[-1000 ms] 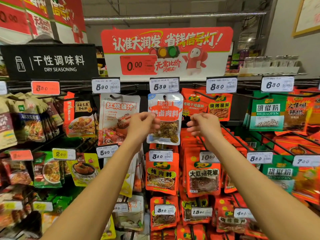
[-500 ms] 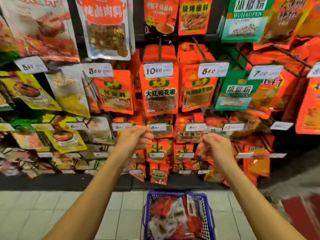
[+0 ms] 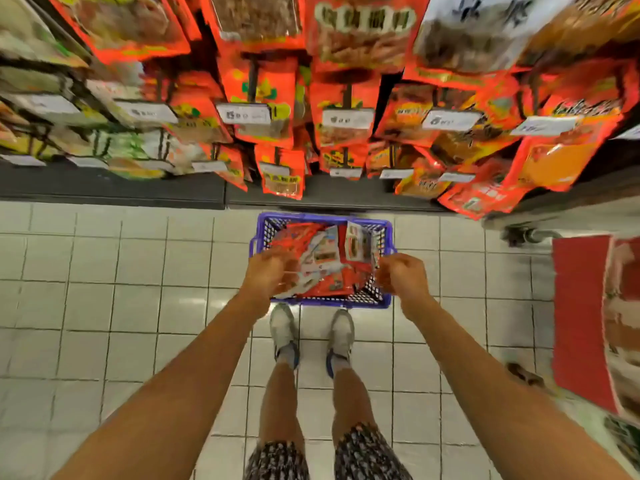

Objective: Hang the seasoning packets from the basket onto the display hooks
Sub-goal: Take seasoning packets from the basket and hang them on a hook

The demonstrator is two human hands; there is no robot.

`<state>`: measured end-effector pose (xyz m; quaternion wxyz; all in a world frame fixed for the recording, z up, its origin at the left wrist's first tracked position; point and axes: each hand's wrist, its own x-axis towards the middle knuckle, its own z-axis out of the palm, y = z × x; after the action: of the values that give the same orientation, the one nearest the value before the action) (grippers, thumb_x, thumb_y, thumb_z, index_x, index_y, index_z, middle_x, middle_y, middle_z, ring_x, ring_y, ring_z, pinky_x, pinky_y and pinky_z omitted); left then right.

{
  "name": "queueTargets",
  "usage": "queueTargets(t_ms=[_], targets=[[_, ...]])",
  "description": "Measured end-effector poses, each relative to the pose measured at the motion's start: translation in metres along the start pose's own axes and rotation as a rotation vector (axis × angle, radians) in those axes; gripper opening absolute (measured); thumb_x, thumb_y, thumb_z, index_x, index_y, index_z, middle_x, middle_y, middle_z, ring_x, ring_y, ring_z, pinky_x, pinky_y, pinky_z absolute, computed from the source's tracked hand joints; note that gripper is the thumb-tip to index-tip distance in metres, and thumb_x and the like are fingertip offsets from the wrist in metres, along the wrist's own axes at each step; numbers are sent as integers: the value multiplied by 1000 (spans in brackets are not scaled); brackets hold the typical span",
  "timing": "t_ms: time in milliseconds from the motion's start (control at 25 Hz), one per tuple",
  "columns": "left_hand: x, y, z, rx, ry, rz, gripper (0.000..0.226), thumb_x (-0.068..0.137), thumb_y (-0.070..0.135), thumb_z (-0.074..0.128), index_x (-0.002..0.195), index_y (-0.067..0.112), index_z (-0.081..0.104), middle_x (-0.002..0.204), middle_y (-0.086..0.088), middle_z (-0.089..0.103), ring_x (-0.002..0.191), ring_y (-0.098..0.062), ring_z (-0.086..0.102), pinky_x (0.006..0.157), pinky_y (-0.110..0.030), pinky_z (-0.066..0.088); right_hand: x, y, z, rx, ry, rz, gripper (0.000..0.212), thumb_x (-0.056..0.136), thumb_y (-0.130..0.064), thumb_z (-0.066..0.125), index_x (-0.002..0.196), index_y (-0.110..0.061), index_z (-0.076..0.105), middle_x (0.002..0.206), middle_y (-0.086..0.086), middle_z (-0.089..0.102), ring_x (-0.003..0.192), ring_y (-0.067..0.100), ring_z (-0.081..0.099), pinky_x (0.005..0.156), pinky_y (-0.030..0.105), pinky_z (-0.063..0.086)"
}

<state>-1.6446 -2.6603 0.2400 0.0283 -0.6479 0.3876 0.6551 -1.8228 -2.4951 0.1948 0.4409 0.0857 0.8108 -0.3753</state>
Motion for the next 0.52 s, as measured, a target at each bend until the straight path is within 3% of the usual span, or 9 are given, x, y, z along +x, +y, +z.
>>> queueTargets(t_ms=[80, 160, 280, 360, 440, 520], targets=[[59, -44, 12, -3, 16, -110, 15, 96, 13, 55, 103, 5, 66, 84, -12, 68, 65, -25, 62, 62, -26, 47, 55, 56, 21, -68, 19, 79, 15, 85, -24, 66, 73, -16, 68, 82, 21, 74, 72, 33, 68, 74, 52, 60], [112, -78, 19, -1, 43, -161, 14, 99, 10, 50, 97, 6, 63, 78, -11, 66, 57, -22, 59, 53, -22, 44, 104, 99, 40, -193, 48, 96, 16, 89, -25, 65, 80, -12, 69, 97, 28, 72, 86, 43, 69, 85, 58, 57], [195, -134, 27, 19, 76, -191, 22, 100, 7, 48, 82, 10, 60, 67, -6, 64, 43, -13, 60, 39, -19, 43, 185, 157, 68, -477, 153, -27, 25, 94, -28, 64, 104, -6, 69, 110, 24, 71, 105, 44, 66, 89, 39, 52], [239, -164, 31, 19, 70, -204, 22, 99, 5, 48, 83, 12, 61, 75, -7, 64, 55, -17, 63, 50, -28, 47, 229, 179, 84, -515, 187, -80, 41, 93, -38, 68, 118, -6, 62, 115, 20, 71, 109, 40, 64, 81, 32, 43], [272, -185, 38, -12, 40, -221, 20, 99, 6, 50, 84, 13, 62, 79, -8, 64, 65, -22, 60, 58, -33, 45, 268, 191, 96, -546, 222, -123, 48, 92, -39, 67, 127, -8, 57, 119, 20, 69, 112, 40, 62, 83, 35, 44], [288, -194, 45, -32, 26, -204, 21, 99, 7, 53, 82, 15, 64, 78, -9, 65, 67, -23, 62, 62, -33, 48, 288, 194, 101, -654, 251, -145, 37, 98, -31, 59, 127, -8, 60, 119, 25, 67, 111, 45, 62, 86, 41, 45]])
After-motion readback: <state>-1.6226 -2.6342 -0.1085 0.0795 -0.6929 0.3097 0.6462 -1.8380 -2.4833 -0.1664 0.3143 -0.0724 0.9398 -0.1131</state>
